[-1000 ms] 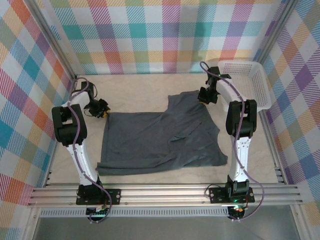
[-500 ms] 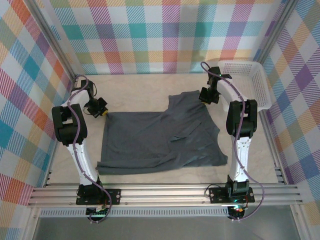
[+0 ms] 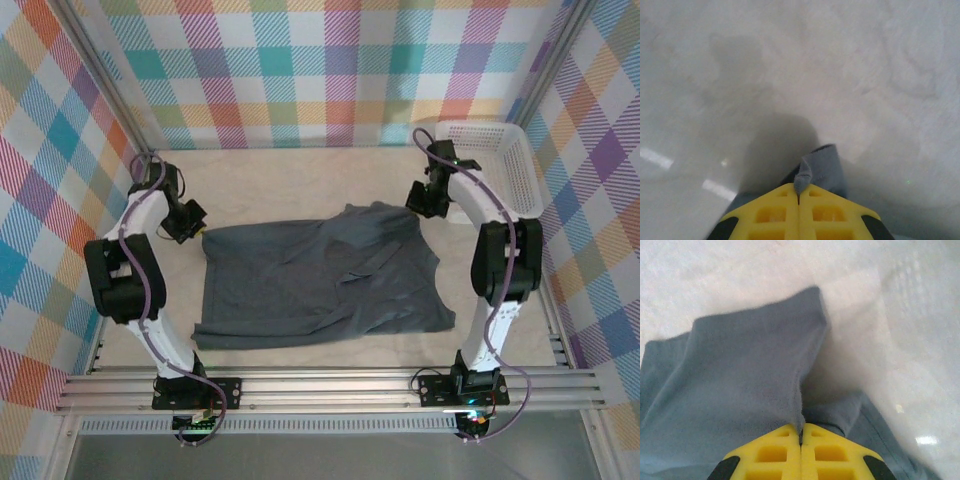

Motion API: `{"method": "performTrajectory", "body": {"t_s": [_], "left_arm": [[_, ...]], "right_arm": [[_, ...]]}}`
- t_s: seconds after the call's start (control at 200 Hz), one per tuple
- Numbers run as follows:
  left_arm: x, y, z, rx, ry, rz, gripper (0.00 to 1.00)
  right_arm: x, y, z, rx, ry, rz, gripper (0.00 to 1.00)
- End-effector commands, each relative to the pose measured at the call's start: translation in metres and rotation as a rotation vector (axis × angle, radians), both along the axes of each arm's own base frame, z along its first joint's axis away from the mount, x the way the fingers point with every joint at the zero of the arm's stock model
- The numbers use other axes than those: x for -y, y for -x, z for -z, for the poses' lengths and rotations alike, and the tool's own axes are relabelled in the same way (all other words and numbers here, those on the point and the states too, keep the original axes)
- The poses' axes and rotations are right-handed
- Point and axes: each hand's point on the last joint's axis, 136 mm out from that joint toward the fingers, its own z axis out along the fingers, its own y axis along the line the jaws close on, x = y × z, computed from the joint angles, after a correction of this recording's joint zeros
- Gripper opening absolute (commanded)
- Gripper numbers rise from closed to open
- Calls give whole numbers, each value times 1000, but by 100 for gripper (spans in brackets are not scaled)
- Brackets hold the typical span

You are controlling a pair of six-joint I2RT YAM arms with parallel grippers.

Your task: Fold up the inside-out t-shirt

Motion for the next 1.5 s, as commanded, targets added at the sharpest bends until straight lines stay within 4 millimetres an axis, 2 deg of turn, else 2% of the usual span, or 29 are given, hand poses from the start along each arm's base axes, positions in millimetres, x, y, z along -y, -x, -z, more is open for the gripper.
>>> {"method": "performTrajectory", "body": {"t_s": [0.0,0.055,0.125,0.285,0.375,0.48,0.59,0.705,0.805,0.89,1.02,1.1,1.165,1.265,1.36,1.425,1.495], "left_arm": [[-14,35,28,-116,-66,-58,0],[-14,45,37,-153,-72,-61,0],[-12,49,39,-166,-67,-53,0],[-16,46,11,-109,-91,-58,0],[-16,51,-2,-83,-102,-62,0],[-13,70,-4,-80,-114,-67,0],[-3,97,5,-92,-125,-51,0],[2,126,33,-169,-152,-23,0],[9,135,49,-210,-134,-17,0],[12,129,43,-175,-140,-13,8],[7,116,15,-87,-167,-27,20],[5,110,-2,-47,-185,-22,31],[7,107,-13,-16,-182,-12,40],[16,99,-30,67,-156,19,49],[27,93,-41,137,-126,47,53],[33,91,-45,164,-112,63,55],[36,90,-45,174,-108,74,56]], "right_arm": [[7,12,27,-44,3,45,0],[9,19,32,-70,10,46,0],[9,20,24,-63,13,40,0],[12,20,-14,7,21,46,0],[15,29,-21,23,24,61,0],[23,51,-7,-13,48,99,0],[28,81,22,-86,64,126,0],[31,107,49,-161,68,140,1],[32,115,54,-189,81,135,7],[34,113,43,-179,90,127,24],[30,99,13,-111,75,112,27],[29,90,-1,-81,69,107,29],[27,80,-8,-46,67,91,38],[28,62,-7,-30,83,83,53],[26,43,4,-46,95,74,63],[21,29,13,-51,84,55,67],[8,17,23,-62,39,20,66]]}}
